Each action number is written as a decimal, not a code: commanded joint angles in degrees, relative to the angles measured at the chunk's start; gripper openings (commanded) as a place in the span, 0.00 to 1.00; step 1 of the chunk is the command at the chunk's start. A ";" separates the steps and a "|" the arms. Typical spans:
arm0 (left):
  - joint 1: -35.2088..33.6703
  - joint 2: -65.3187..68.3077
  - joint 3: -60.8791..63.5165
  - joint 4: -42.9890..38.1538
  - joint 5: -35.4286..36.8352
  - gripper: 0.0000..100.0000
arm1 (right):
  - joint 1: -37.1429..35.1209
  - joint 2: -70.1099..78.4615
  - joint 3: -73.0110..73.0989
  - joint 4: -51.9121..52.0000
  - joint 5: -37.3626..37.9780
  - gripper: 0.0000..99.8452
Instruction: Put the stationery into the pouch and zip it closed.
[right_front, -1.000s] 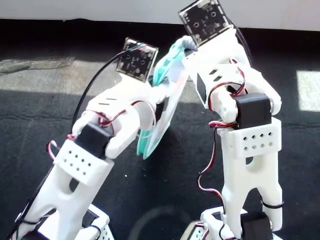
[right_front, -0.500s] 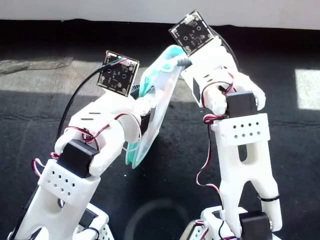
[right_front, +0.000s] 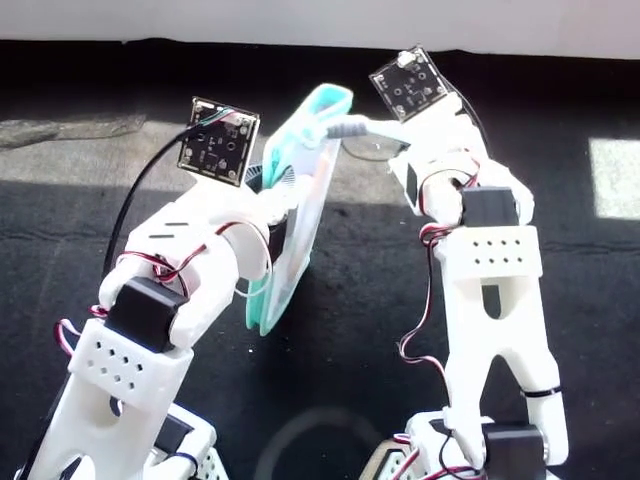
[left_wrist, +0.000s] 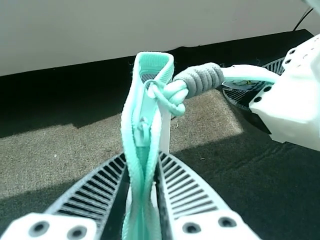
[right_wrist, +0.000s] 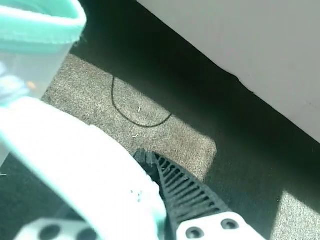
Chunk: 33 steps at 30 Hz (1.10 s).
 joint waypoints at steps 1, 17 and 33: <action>-1.27 -2.07 0.75 -1.58 -0.44 0.02 | -4.70 -6.02 -2.42 4.79 0.62 0.02; -1.80 -2.07 5.23 -8.35 -0.44 0.02 | -13.05 -20.09 -3.56 18.86 -12.57 0.21; -1.71 -2.07 5.23 -6.86 -0.44 0.02 | -18.51 -9.63 -1.63 6.55 -25.32 0.21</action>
